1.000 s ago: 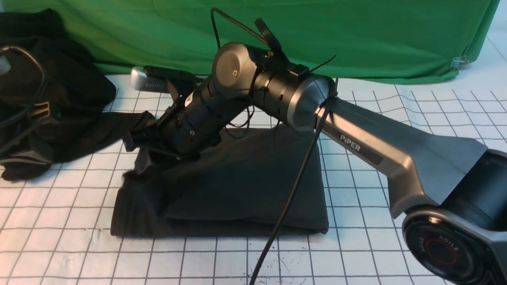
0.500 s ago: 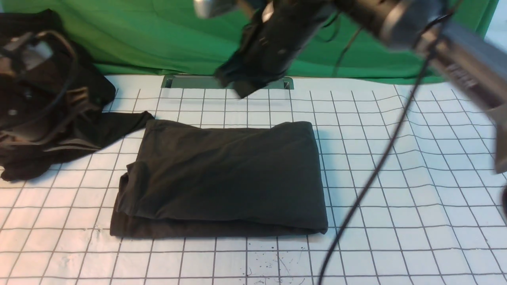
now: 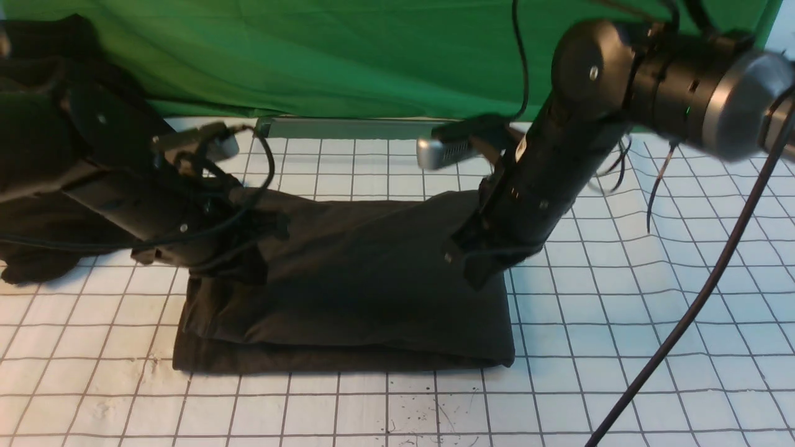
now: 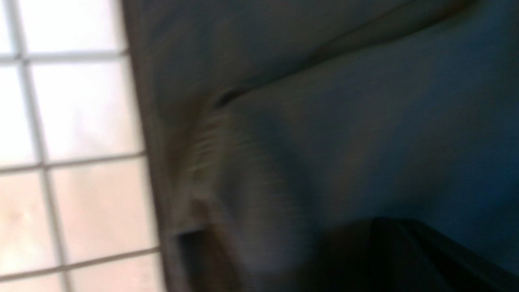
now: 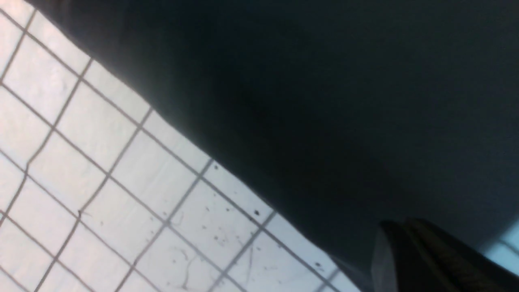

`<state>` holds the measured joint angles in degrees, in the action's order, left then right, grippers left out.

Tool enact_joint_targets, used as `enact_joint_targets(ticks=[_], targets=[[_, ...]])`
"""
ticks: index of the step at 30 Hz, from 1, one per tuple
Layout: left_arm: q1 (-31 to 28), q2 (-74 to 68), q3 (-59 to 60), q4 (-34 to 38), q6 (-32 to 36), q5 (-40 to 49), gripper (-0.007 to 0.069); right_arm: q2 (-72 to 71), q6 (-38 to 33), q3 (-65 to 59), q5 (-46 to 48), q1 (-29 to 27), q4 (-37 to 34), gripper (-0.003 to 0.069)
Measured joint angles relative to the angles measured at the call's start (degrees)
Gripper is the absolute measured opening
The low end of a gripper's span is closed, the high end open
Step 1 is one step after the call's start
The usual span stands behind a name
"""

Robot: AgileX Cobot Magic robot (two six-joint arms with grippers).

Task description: Fold a long-sleeved shirt over a white checkered tablecloth.

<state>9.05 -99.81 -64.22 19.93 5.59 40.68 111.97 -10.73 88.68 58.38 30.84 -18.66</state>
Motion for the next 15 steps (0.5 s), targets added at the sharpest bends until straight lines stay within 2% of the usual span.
enact_joint_targets(ticks=[3, 4, 8, 15], targets=[[0.0, -1.9, 0.0, -2.74, -1.32, 1.02, -0.0003, 1.08, 0.0, -2.26, -1.86, 0.0, -0.71, 0.0003], [0.0, -3.21, 0.0, -6.53, -4.45, 2.49, -0.0003, 2.48, 0.0, -4.21, -2.8, 0.0, -0.85, 0.0003], [0.0, -3.59, 0.0, -11.99, -11.61, 3.48, -0.0003, 4.2, 0.55, -7.09, -3.0, 0.0, -0.13, 0.0003], [0.12, -2.81, -0.05, -13.42, -13.54, 5.18, -0.0003, 3.21, 1.38, -8.83, -2.29, 0.0, 2.62, 0.0003]])
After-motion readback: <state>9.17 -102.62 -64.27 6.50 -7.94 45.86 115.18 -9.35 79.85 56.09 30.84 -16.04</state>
